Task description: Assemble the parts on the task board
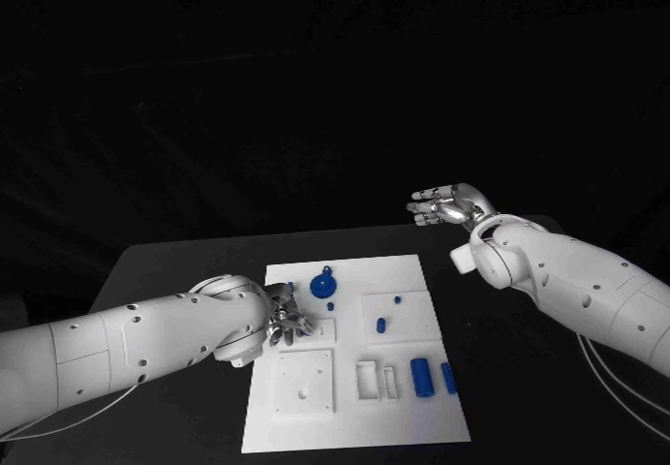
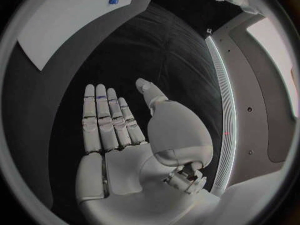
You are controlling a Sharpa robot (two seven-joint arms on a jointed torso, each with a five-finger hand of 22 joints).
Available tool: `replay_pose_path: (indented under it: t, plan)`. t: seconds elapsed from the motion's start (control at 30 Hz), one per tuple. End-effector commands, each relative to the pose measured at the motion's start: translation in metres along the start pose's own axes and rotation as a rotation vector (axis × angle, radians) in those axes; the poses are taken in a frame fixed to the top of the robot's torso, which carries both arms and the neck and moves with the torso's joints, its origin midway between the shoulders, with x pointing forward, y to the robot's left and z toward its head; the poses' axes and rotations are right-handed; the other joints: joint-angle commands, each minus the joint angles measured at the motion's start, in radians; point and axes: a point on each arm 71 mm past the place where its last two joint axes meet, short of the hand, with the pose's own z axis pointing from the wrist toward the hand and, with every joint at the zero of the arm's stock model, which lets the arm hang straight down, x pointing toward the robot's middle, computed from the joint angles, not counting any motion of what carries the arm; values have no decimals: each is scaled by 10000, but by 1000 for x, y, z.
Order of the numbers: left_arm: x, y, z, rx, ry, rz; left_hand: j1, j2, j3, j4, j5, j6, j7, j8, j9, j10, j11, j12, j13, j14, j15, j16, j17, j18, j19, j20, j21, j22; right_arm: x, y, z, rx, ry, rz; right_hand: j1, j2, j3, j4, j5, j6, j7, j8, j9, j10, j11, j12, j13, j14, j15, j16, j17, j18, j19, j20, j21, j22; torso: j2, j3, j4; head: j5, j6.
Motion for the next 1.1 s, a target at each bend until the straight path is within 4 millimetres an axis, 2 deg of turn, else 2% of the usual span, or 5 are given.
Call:
replay_pose_path:
  t: [0.03,0.3,0.43,0.67,1.1]
  plan:
    - [3,2,1,-108,307,-9,-179,-31,1769,-1706,82,996,-870,36,57,399,-52,82,16,76,-18,-20,9,-34,-94,-5,84,212,2,1,0,-75,162,-55,31,-1,49,3,-61,-29,9,-32,-16,-55,20,-43,-16,-49,17,-49,-15,112,-75,16,51,-13,1,8,3,-29,-13]
    - [0,1,0,-117,336,-36,-312,-32,1912,-1744,134,1030,-890,35,216,409,-55,163,6,110,-14,7,17,-20,-115,1,177,209,2,0,1,-55,180,-52,-16,-11,179,-9,-99,-32,12,-33,-16,-58,22,-43,-16,-55,17,-50,-15,111,-77,16,49,-13,-9,-13,-12,-22,-43]
    - [-1,-1,0,-87,352,-40,-392,8,2045,-1754,115,1008,-887,28,345,395,-54,217,8,100,-17,25,25,-1,-147,3,251,205,3,-1,1,-35,202,-50,-16,-11,179,-9,-99,-32,12,-33,-16,-58,22,-43,-16,-55,17,-50,-15,111,-77,16,49,-13,-11,-7,-6,9,-6]
    - [-4,-2,-1,-37,403,-70,-439,8,2104,-1763,129,1031,-899,32,410,403,-53,253,15,102,-18,48,34,4,-158,0,304,206,3,-2,1,-2,213,-50,-1,-24,248,-27,-105,-35,12,-33,-17,-70,23,-43,-17,-64,18,-50,-15,109,-91,19,47,-13,-7,-6,-2,-42,8]
    - [-10,-7,0,-2,838,18,-311,-95,2109,-1754,204,1071,-889,19,347,404,-35,280,4,86,6,62,38,25,-221,24,405,207,6,-5,1,77,290,-26,-1,-38,355,-61,-121,-38,15,-33,-17,-75,25,-44,-17,-70,19,-50,-15,111,-96,18,48,-13,-5,7,-21,-73,-19]
